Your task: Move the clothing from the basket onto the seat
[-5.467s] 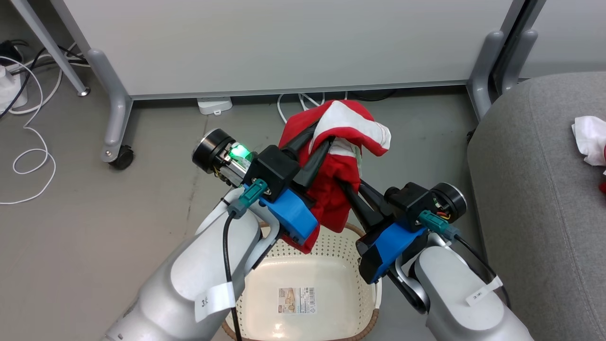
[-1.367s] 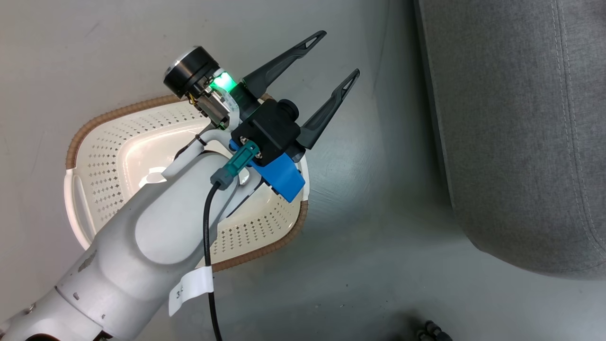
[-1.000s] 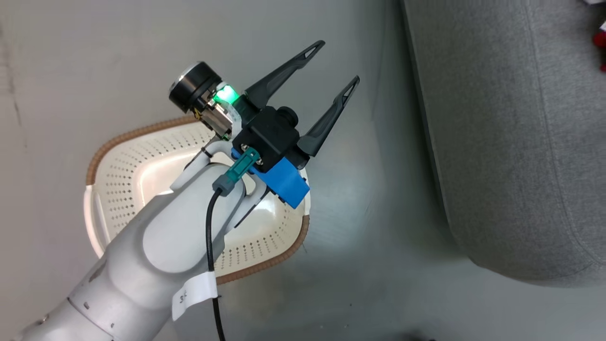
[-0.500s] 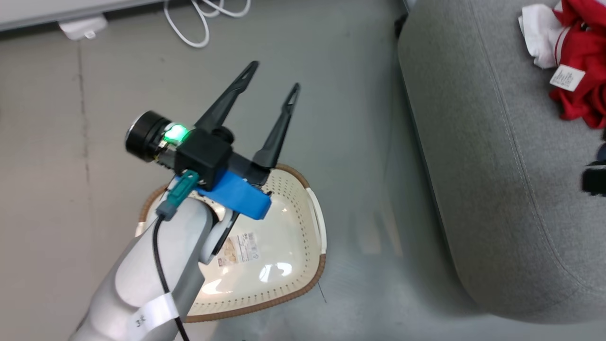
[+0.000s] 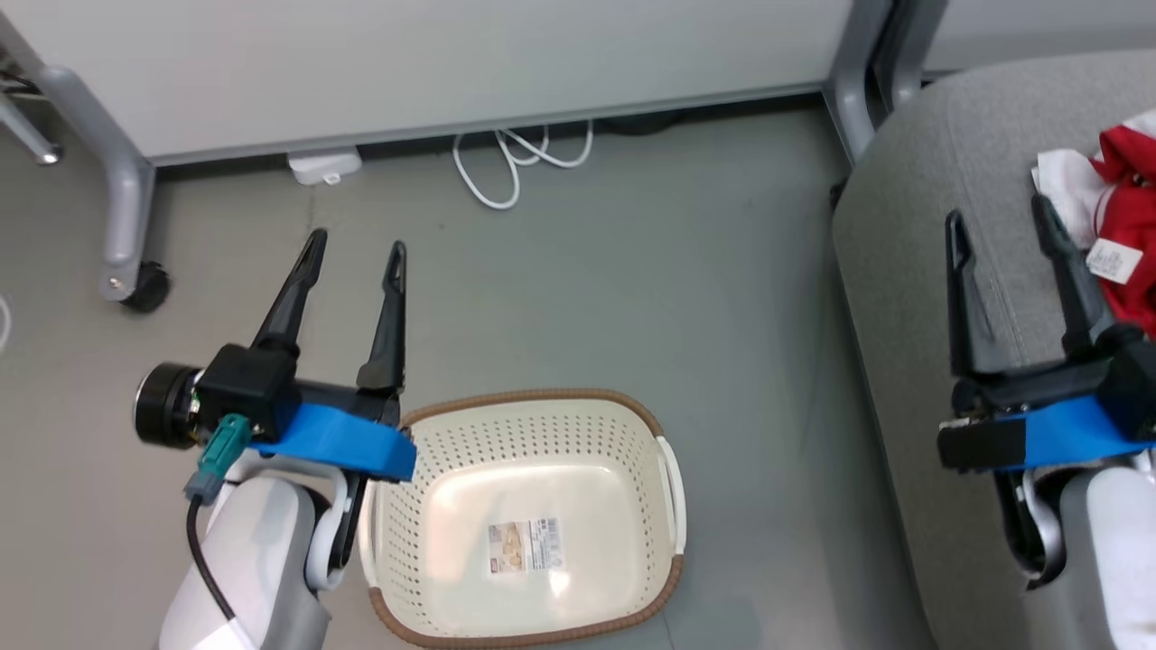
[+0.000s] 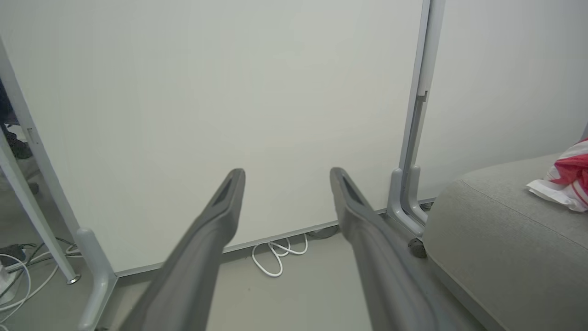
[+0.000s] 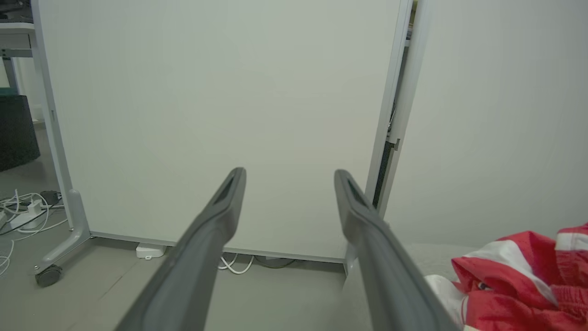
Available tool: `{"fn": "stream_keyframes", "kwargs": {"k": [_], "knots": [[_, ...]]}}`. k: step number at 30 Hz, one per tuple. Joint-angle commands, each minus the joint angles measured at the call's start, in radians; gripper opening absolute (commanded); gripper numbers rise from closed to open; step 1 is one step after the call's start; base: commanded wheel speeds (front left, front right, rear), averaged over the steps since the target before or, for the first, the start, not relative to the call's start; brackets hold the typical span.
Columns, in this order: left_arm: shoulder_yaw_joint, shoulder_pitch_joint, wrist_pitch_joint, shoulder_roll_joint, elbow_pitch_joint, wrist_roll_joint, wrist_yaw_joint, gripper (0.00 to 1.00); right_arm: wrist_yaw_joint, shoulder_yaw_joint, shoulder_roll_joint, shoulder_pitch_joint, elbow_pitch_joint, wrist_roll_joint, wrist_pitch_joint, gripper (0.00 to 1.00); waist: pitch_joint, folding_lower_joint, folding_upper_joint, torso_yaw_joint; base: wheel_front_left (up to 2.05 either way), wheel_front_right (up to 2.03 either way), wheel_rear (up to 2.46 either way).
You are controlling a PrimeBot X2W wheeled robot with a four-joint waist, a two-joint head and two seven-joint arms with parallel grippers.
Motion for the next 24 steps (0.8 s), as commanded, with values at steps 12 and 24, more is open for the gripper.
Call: {"fn": "stream_keyframes", "kwargs": {"k": [12, 24], "knots": [[0.187, 0.185, -0.003, -0.073, -0.022, 0.068, -0.023, 1.00, 0.000, 0.011, 0.047, 0.158, 0.049, 0.030, -0.004, 1.00, -0.138, 0.0002, 0.0000, 0.073, 0.00, 0.00, 0.00], [0.272, 0.277, -0.003, -0.114, -0.015, 0.120, -0.055, 1.00, 0.000, 0.013, 0.084, 0.230, 0.085, 0.053, -0.004, 1.00, -0.175, 0.0002, 0.0000, 0.080, 0.00, 0.00, 0.00]]}}
